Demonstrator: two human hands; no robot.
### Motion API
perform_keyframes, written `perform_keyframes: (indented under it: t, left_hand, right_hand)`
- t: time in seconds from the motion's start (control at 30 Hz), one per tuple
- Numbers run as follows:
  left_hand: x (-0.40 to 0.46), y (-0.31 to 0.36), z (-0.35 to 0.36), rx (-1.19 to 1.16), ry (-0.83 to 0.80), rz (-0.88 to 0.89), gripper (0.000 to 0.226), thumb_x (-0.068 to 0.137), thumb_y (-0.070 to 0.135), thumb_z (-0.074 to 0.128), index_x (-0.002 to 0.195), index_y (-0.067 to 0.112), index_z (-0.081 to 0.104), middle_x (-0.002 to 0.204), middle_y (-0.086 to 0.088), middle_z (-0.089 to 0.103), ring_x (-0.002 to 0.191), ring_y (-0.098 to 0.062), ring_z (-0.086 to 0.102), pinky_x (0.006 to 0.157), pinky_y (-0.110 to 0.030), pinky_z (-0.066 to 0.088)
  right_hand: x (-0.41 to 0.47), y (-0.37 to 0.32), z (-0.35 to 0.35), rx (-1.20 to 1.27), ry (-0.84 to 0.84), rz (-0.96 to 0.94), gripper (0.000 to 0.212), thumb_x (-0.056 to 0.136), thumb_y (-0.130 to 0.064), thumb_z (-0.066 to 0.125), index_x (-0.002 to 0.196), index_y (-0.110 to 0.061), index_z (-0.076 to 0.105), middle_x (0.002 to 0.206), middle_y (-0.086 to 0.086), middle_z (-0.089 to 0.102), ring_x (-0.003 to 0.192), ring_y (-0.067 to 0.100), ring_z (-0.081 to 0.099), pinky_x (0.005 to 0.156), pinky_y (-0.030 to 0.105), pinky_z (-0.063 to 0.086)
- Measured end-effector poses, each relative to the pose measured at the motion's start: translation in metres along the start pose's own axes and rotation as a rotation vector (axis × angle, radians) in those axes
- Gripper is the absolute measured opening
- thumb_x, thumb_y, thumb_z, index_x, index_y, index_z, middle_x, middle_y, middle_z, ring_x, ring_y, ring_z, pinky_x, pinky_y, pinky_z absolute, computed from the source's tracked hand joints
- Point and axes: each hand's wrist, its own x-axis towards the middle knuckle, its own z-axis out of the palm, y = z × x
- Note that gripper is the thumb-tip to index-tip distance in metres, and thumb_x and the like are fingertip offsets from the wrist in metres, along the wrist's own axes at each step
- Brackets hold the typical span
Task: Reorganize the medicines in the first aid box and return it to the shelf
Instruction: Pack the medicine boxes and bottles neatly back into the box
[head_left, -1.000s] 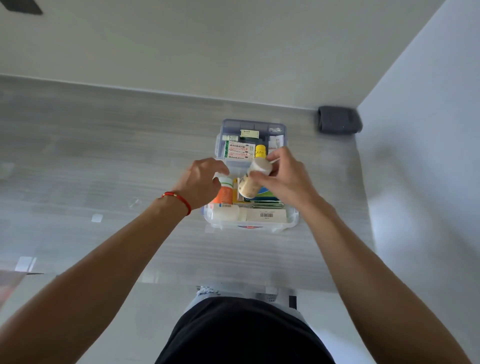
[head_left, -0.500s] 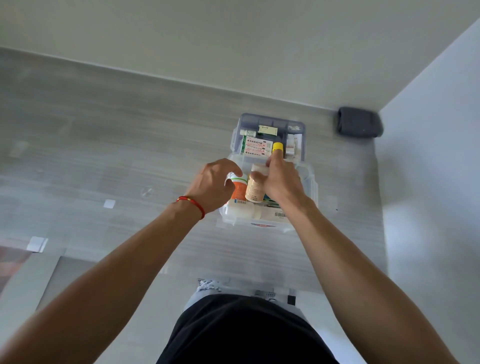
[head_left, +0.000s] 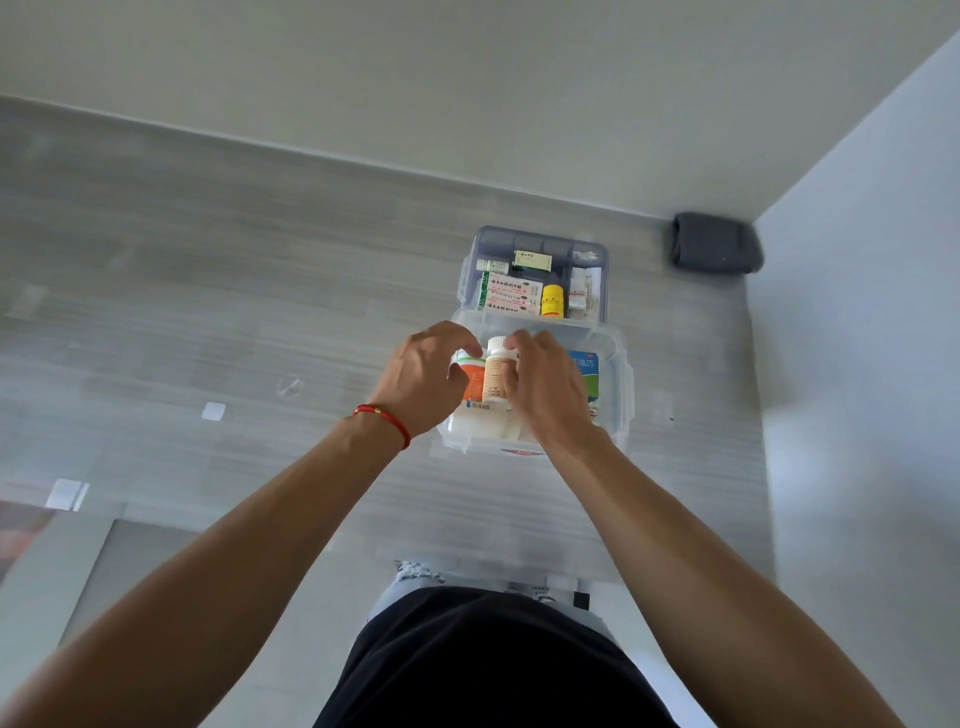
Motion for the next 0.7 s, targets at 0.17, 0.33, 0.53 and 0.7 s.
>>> perform_keyframes:
  t: [0.17,0.33,0.53,0.7]
  left_hand:
    - [-0.005,0.001,0.007,-0.014,0.055,0.028,0.041,0.07,-0.021,0.053,0.1,-0.001,0.072,0.113,-0.013,0.07,0.106,-0.03,0.066,0.093,-0.035,0.051]
    - [-0.002,-0.003,0.009,-0.058,0.12,-0.008,0.042,0.072,-0.019,0.056,0.106,0.0,0.071,0.113,-0.014,0.068,0.102,-0.029,0.065,0.093,-0.032,0.051]
    - [0.047,-0.01,-0.001,-0.08,0.046,-0.139,0.037,0.084,0.0,0.058,0.119,0.01,0.068,0.124,-0.01,0.066,0.115,-0.023,0.062,0.101,-0.038,0.052]
    - [0.121,-0.022,-0.001,-0.209,-0.118,-0.456,0.034,0.084,0.009,0.059,0.116,0.017,0.067,0.119,-0.005,0.068,0.103,-0.02,0.064,0.093,-0.036,0.056]
  right_hand:
    - [-0.003,0.007,-0.001,-0.044,-0.069,-0.009,0.033,0.105,-0.037,0.056,0.133,-0.02,0.059,0.127,0.005,0.066,0.113,0.02,0.066,0.104,0.04,0.053]
    - [-0.003,0.025,-0.019,0.168,0.038,-0.074,0.029,0.098,-0.023,0.068,0.126,-0.015,0.067,0.118,0.006,0.07,0.103,0.023,0.069,0.09,0.043,0.06]
    - [0.037,0.072,-0.057,0.327,0.269,0.07,0.017,0.098,-0.009,0.065,0.114,-0.006,0.071,0.112,0.009,0.073,0.095,0.019,0.069,0.088,0.035,0.06]
    - [0.076,0.109,-0.061,0.338,0.089,0.328,0.024,0.098,-0.011,0.057,0.118,-0.008,0.071,0.119,0.008,0.075,0.102,0.022,0.069,0.089,0.031,0.053]
